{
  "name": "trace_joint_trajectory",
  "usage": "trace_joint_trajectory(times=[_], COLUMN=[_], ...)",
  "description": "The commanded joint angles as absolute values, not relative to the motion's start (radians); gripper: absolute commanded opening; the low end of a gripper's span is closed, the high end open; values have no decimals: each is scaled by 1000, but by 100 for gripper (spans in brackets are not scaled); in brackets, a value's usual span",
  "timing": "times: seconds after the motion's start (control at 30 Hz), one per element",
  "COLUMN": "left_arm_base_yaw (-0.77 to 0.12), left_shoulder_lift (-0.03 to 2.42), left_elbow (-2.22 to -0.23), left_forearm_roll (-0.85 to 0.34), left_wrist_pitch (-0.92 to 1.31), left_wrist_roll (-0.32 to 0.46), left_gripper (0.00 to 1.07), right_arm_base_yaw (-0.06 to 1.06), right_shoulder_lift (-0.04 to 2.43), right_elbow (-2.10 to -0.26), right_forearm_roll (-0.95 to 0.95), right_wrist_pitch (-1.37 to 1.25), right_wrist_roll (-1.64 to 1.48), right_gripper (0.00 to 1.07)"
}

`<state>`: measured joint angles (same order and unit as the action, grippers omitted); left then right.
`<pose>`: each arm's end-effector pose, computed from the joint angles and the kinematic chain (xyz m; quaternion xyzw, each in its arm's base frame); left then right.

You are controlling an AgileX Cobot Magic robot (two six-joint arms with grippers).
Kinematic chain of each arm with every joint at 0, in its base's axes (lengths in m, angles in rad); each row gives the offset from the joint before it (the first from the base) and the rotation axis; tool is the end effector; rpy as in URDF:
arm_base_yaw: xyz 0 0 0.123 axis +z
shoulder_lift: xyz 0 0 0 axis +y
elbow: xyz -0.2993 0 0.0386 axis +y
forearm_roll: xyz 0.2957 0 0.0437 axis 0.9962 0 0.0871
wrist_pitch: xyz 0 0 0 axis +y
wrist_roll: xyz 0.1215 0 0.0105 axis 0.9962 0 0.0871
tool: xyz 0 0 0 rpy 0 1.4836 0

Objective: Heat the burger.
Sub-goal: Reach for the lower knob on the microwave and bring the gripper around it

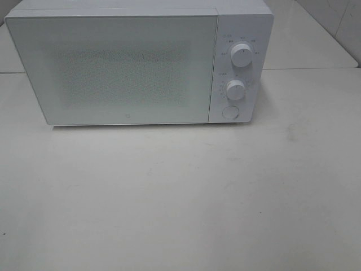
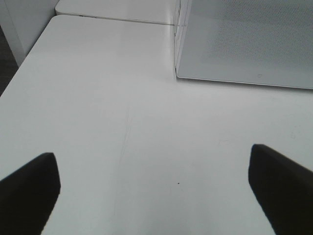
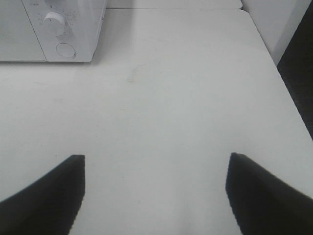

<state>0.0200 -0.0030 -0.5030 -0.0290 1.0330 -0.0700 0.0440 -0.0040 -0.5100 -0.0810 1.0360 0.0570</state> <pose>0.0484 -0.0021 0.2903 -0.0376 0.8434 -0.0279 0.5352 0.0472 -0.0064 0.2926 0.0068 0.8423 -0.0133 0.5389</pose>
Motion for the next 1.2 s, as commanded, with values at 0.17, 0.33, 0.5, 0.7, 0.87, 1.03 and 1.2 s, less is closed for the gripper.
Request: trace_joint_trajectory(times=[0.17,0.33,0.5,0.7,0.87,1.03,1.2], left_arm_base_yaw=[22,22,22,22,22,22,22], left_shoulder_lift=[-28,-28,-28,-28,-28,-28,-28], left_elbow=[-500,-500,-500,-500,-500,-500,-500], left_forearm_roll=[-34,-34,-34,-34,-34,-34,-34], left_wrist_pitch=[1027,1027,1027,1027,1027,1027,1027], left_wrist_roll=[-68,-68,-68,-68,-68,-68,-68], left_gripper=[100,100,100,100,100,100,100], right_arm_base_yaw=[37,37,37,37,37,37,37], right_shoulder_lift=[-27,-27,-27,-27,-23,-6,50], right_elbow=[-506,-506,-506,-506,-506,-510,-563], right_forearm_roll=[-82,-82,-82,-82,-82,-82,-76], right_wrist_pitch=[1032,1032,1032,1032,1032,1031,1026], right_wrist_roll=[51,51,51,53,53,53,53], right_gripper=[76,76,76,76,76,76,76])
